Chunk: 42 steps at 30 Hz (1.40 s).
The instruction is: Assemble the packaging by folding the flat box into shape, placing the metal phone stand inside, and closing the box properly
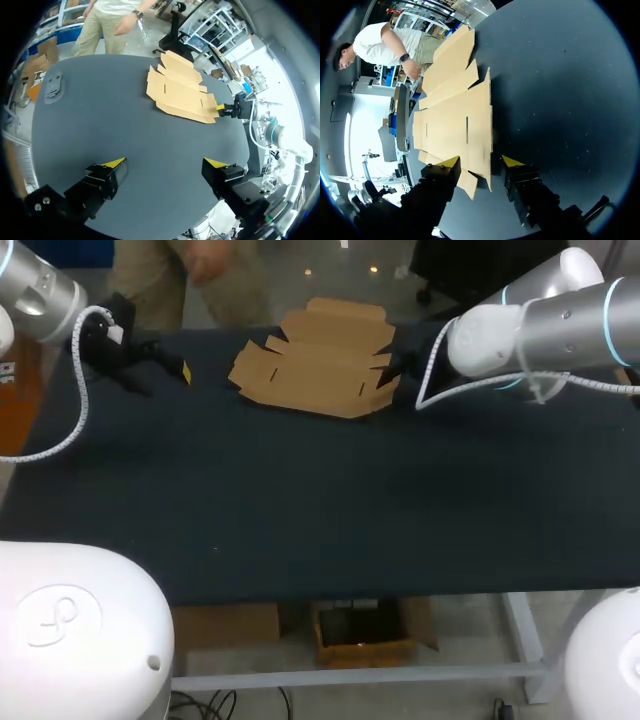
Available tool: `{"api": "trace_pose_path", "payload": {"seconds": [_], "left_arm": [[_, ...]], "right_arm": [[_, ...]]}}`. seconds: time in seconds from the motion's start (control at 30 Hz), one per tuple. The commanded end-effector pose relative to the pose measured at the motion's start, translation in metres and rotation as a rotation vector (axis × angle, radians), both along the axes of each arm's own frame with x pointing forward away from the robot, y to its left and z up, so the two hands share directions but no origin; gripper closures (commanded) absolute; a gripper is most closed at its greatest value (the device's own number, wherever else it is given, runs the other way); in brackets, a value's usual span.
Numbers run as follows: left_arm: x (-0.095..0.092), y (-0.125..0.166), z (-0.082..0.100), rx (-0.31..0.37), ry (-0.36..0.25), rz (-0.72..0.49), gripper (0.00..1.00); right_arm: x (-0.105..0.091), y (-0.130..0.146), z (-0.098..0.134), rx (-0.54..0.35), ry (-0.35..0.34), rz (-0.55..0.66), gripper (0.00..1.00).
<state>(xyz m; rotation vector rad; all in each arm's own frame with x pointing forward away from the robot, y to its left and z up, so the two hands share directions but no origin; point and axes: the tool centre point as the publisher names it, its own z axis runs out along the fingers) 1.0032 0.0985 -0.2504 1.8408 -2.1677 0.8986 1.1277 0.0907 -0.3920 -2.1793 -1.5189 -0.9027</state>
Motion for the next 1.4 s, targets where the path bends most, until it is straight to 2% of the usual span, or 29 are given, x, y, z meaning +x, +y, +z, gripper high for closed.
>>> {"api": "trace_pose_path", "payload": {"seconds": [0.03,0.1,0.13,0.17,0.47,0.7,1.1,1.4], "left_arm": [[-0.004,0.003,0.001,0.002,0.002,0.007,0.00],[-0.004,0.004,0.001,0.001,0.004,0.012,0.00],[-0.005,0.005,0.001,0.001,0.004,0.014,0.00],[-0.005,0.005,0.001,0.001,0.005,0.016,0.00],[-0.006,0.002,0.003,0.000,0.008,0.024,0.00],[-0.010,-0.005,0.006,0.002,0.005,0.018,0.00],[-0.015,-0.017,0.009,-0.008,0.010,0.002,0.00],[-0.020,-0.022,0.012,-0.011,0.007,-0.003,0.00]], "right_arm": [[0.007,0.003,-0.007,0.004,0.006,-0.002,0.65],[0.007,0.004,-0.008,0.006,0.009,-0.002,0.73],[0.007,0.004,-0.009,0.007,0.010,-0.002,0.83],[0.006,0.004,-0.009,0.008,0.012,-0.002,1.00],[-0.015,0.001,-0.001,0.051,0.007,0.021,1.00],[-0.050,-0.016,0.007,0.087,0.002,0.037,1.00],[-0.099,-0.023,0.016,0.089,-0.017,0.080,1.00],[-0.136,-0.021,0.008,0.114,0.043,0.126,1.00]]}}
